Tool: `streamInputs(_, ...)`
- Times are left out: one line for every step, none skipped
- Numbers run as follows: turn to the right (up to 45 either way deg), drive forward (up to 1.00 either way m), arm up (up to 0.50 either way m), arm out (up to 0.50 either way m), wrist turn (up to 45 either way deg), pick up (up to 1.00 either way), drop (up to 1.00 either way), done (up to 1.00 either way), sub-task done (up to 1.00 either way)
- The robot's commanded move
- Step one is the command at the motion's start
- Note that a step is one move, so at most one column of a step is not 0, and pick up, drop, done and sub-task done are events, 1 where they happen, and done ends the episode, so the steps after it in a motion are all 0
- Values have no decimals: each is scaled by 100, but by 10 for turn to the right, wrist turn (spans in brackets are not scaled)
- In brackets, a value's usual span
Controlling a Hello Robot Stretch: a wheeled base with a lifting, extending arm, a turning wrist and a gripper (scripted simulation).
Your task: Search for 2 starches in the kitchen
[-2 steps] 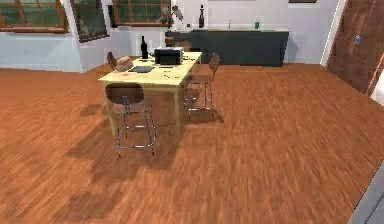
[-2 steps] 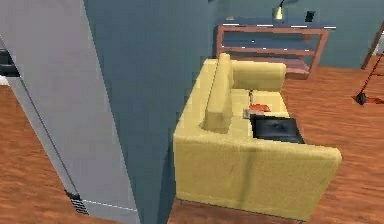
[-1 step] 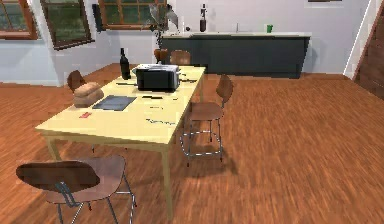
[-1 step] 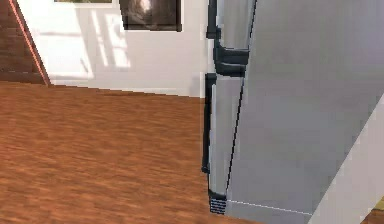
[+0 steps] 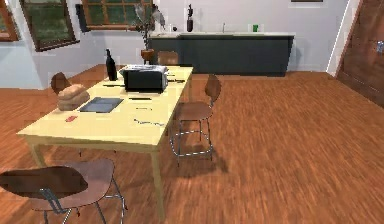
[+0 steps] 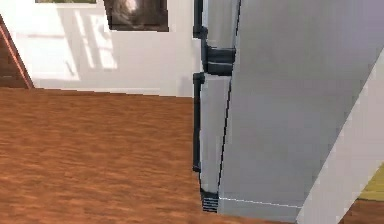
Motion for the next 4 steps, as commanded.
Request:
streamInputs(0,30,0,0,0,0,0,0,0)
streamInputs(-360,0,0,0,0,0,0,0,0)
streamInputs(0,0,0,0,0,0,0,0,100)
streamInputs(450,0,0,0,0,0,0,0,0)
